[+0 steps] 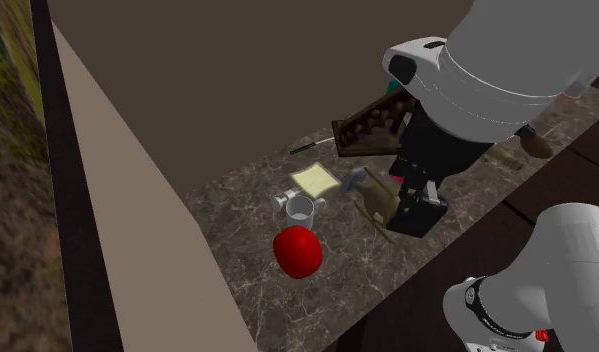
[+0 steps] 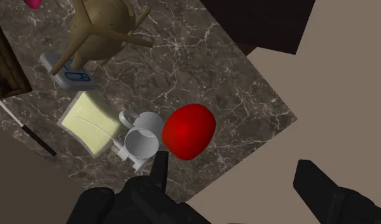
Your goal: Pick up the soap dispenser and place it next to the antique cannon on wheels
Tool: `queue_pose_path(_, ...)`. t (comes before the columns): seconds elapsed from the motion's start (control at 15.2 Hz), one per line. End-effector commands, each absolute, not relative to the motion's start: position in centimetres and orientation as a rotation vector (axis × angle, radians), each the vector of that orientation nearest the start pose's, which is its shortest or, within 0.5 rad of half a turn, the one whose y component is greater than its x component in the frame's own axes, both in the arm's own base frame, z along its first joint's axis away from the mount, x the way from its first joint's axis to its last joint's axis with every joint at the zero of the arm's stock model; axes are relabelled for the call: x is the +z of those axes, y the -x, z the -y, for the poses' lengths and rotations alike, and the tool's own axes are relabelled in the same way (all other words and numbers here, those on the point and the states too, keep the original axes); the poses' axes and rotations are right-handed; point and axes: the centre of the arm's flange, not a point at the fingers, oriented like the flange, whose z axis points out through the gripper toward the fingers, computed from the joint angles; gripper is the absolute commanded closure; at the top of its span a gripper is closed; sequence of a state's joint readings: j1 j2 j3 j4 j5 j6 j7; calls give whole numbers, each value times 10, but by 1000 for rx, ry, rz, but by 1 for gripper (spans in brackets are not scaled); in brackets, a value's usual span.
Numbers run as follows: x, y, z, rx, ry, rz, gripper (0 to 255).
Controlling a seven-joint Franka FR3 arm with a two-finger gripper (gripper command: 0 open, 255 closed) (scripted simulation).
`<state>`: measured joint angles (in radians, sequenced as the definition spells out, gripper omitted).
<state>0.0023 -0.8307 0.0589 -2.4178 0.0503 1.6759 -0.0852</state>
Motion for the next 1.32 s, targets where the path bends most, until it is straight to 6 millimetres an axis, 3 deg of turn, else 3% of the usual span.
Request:
queue_pose_path(0.0,584,-304,-29,-138,3127,197,0)
queue_pose_path(1.25,413,-484,83,-7,2942,284,0)
